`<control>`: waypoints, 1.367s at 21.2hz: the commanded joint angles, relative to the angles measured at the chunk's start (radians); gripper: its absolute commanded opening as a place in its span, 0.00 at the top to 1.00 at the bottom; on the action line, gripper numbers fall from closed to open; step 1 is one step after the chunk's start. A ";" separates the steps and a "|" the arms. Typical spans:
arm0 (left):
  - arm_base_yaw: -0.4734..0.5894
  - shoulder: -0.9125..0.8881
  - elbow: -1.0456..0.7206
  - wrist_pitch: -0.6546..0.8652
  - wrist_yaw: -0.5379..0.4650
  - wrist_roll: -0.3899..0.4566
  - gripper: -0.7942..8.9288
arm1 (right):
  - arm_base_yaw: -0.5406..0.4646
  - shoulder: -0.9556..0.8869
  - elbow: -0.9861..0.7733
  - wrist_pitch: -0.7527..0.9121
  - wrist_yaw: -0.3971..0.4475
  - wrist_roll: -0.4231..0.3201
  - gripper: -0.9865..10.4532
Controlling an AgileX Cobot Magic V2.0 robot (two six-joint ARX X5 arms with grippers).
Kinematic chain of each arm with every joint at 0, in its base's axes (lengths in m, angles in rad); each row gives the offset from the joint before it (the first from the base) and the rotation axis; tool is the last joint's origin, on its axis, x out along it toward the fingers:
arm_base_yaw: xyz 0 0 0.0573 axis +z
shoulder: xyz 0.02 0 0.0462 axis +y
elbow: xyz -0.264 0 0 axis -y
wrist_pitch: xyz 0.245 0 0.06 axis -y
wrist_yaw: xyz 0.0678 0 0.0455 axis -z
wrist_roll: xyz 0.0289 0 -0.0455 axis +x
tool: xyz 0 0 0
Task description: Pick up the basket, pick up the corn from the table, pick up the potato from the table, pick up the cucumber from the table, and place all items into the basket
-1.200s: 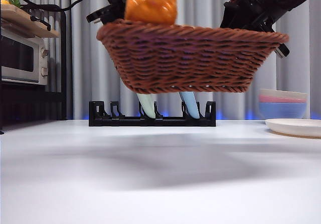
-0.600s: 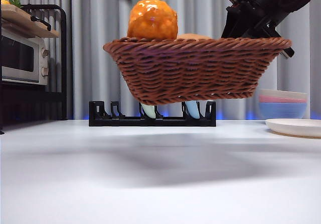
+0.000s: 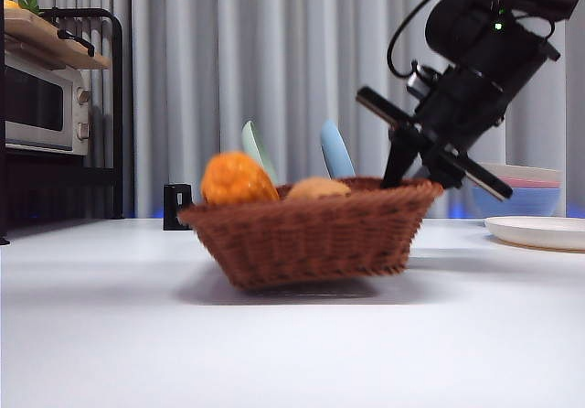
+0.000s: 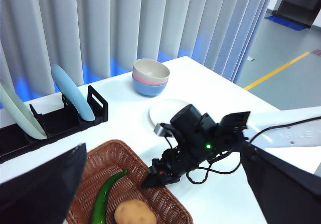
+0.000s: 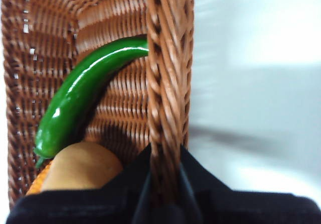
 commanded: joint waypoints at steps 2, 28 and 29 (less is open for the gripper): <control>-0.002 0.001 -0.006 -0.010 -0.005 0.019 0.28 | 0.002 0.007 0.008 -0.008 -0.013 -0.007 0.82; 0.074 -0.161 -0.555 0.279 -0.440 0.298 0.93 | -0.057 -0.649 -0.019 -0.175 0.312 -0.526 0.93; 0.074 -0.197 -0.612 0.328 -0.426 0.310 0.93 | -0.056 -0.674 -0.037 -0.158 0.320 -0.526 0.93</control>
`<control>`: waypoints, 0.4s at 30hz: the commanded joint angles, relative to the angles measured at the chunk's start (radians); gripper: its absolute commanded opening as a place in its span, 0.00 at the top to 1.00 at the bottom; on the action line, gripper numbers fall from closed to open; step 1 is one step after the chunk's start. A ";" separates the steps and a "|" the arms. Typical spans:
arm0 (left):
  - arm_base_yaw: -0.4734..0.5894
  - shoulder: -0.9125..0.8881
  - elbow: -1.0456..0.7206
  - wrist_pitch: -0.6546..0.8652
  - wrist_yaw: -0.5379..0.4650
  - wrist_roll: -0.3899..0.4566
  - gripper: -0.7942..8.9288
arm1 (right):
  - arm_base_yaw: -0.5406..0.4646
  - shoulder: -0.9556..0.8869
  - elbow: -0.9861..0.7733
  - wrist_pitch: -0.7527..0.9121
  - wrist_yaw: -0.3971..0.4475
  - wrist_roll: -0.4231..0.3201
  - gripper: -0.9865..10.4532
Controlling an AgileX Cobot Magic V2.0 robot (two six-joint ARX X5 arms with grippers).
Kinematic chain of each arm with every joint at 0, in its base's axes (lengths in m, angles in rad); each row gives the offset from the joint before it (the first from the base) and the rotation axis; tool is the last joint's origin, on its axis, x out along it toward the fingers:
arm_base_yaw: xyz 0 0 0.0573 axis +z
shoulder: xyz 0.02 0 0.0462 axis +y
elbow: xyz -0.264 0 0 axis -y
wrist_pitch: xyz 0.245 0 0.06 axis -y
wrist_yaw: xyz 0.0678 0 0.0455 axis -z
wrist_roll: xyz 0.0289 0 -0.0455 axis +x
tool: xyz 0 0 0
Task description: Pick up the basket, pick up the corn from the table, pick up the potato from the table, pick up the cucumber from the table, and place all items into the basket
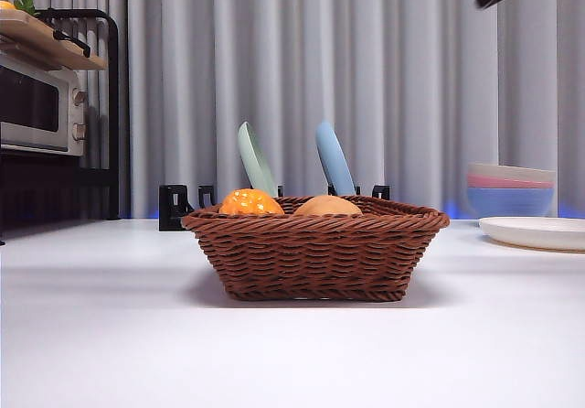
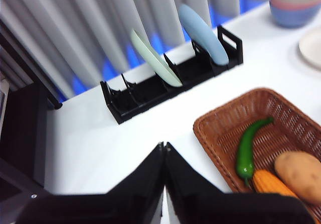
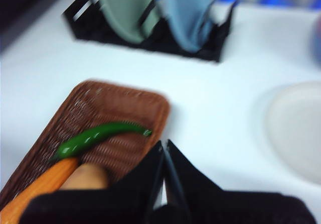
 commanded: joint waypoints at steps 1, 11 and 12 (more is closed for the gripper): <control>0.006 -0.123 -0.202 0.166 0.030 0.068 0.93 | 0.006 -0.074 -0.063 0.048 0.026 -0.022 0.93; 0.006 -0.466 -0.641 0.291 0.055 0.056 0.93 | 0.117 -0.413 -0.454 0.236 0.158 -0.002 0.93; 0.006 -0.494 -0.666 0.291 0.056 0.042 0.93 | 0.124 -0.447 -0.483 0.240 0.159 0.003 0.93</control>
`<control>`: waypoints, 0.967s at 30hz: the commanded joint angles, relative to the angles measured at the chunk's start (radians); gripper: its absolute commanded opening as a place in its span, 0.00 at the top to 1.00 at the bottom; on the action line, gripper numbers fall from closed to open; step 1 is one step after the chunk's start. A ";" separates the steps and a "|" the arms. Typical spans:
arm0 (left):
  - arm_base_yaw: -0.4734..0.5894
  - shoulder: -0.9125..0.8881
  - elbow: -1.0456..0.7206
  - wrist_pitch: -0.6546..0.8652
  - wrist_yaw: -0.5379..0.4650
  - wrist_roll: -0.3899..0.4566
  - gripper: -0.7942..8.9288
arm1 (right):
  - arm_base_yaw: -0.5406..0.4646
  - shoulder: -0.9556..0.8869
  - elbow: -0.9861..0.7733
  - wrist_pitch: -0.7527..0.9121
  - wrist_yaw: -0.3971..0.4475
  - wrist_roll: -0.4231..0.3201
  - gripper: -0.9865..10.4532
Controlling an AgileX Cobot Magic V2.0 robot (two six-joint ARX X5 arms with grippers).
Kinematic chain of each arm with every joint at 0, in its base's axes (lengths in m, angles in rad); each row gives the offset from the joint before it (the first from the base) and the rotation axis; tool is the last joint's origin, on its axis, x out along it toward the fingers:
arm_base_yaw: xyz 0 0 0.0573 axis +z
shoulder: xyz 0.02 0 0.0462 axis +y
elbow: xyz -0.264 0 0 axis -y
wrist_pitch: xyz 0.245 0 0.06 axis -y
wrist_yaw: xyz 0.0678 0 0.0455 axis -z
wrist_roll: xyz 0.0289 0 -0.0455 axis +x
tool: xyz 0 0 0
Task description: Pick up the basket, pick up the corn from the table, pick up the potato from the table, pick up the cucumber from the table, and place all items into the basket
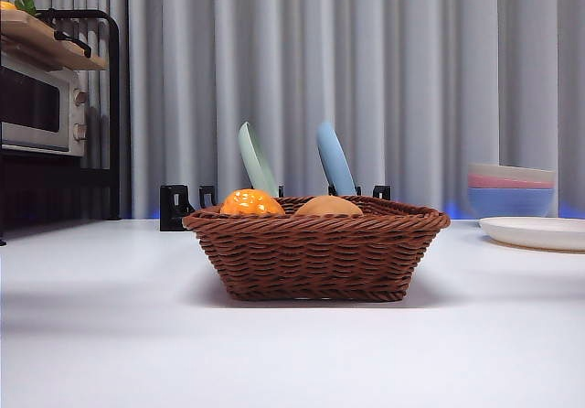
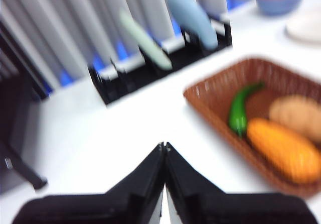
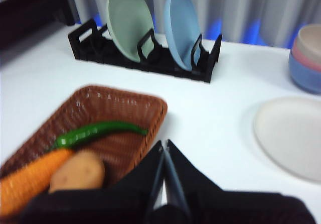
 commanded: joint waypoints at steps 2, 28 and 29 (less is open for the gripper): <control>0.002 -0.123 -0.098 0.011 0.002 -0.059 0.93 | 0.023 -0.135 -0.109 0.016 0.008 0.037 0.93; 0.133 -0.253 -0.124 -0.074 0.138 -0.053 0.92 | 0.021 -0.204 -0.119 -0.034 0.005 0.112 0.93; 0.187 -0.285 -0.145 -0.056 0.219 -0.053 0.92 | 0.021 -0.204 -0.119 -0.036 0.006 0.112 0.93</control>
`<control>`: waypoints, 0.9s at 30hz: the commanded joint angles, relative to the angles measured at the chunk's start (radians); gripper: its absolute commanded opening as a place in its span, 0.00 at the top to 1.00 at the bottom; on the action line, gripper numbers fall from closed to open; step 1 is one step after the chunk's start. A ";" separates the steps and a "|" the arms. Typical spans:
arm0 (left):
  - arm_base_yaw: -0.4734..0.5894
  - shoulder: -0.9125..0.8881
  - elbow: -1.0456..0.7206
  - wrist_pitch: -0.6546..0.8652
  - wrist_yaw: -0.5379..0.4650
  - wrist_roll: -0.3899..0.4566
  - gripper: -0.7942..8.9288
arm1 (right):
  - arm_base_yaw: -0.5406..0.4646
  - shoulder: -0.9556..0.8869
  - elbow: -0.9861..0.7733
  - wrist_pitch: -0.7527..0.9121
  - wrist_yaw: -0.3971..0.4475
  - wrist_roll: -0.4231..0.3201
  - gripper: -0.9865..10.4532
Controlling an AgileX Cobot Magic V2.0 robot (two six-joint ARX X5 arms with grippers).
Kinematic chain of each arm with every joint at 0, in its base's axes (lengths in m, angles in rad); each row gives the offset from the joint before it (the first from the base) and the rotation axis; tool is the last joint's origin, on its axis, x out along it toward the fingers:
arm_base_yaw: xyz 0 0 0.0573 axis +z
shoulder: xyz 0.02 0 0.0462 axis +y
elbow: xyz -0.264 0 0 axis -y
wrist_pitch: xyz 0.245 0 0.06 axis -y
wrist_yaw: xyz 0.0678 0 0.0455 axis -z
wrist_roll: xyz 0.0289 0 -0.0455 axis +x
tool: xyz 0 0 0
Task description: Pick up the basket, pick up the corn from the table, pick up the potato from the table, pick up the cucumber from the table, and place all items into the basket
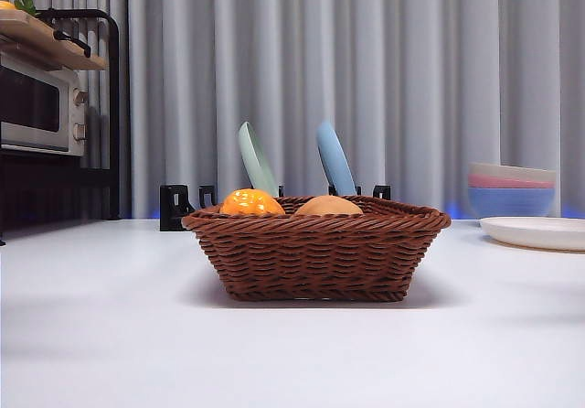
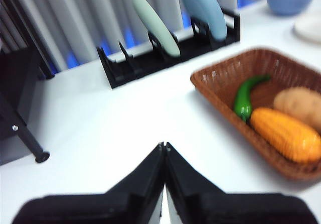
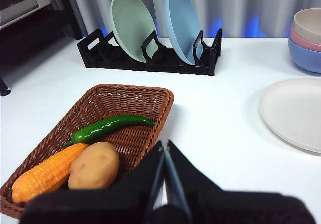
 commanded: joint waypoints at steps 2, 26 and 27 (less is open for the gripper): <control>0.174 -0.105 -0.089 0.079 0.217 0.013 0.92 | 0.001 -0.001 -0.005 0.002 0.003 0.012 0.93; 0.513 -0.326 -0.522 0.227 0.338 -0.031 0.92 | 0.001 -0.001 -0.005 0.002 0.003 0.012 0.93; 0.513 -0.326 -0.522 0.227 0.338 -0.031 0.92 | 0.001 -0.001 -0.005 0.002 0.003 0.012 0.93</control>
